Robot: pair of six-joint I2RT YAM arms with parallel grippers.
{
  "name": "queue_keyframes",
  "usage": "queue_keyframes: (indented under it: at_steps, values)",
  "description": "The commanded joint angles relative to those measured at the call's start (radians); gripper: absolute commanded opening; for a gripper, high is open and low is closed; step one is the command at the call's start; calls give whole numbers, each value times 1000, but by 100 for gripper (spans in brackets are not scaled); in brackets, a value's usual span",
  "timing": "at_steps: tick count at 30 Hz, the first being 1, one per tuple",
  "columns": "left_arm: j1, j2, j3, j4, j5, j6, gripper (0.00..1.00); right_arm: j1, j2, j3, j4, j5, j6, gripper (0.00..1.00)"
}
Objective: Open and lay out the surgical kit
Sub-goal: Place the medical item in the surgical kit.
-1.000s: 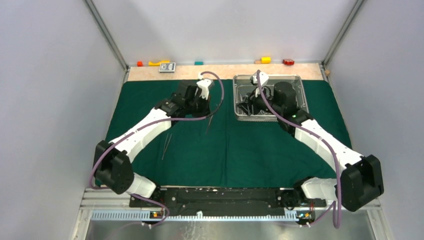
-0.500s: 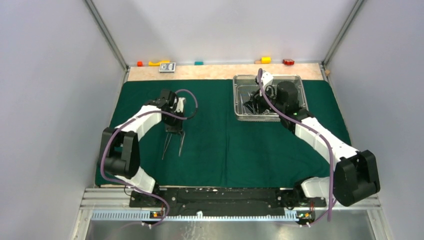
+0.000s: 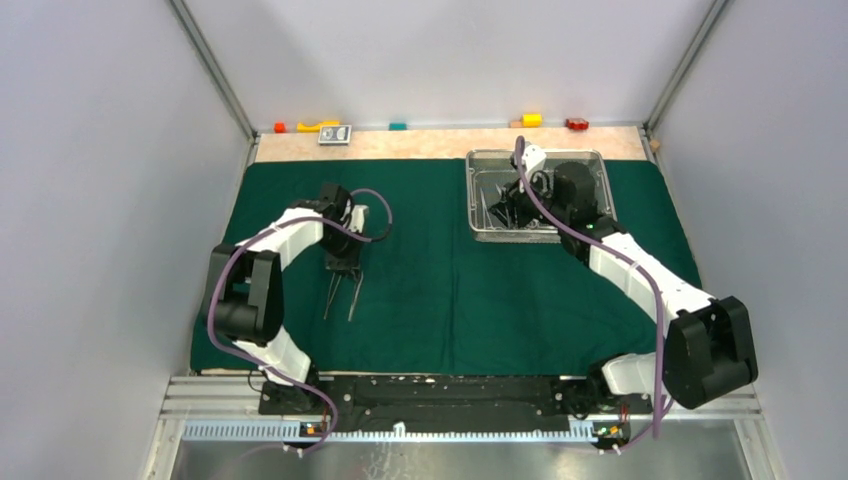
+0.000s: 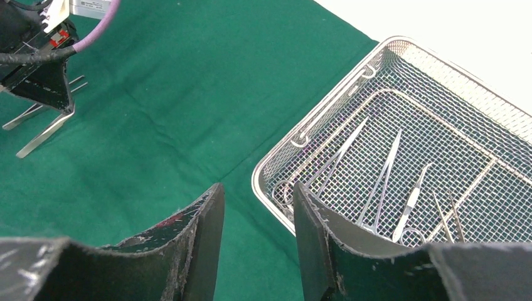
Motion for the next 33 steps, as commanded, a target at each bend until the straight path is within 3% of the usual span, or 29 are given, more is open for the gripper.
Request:
queue_keyframes:
  at_steps: [1,26,33]
  values:
    - [11,17,33,-16,-19,21,0,-8,17,9,12,-29,-13,43]
    - [82,86,68,-10,-32,6,0,-14,42,20,-9,-48,-12,42]
    - [92,91,67,-3,-11,-1,6,-16,45,22,-11,-51,-12,42]
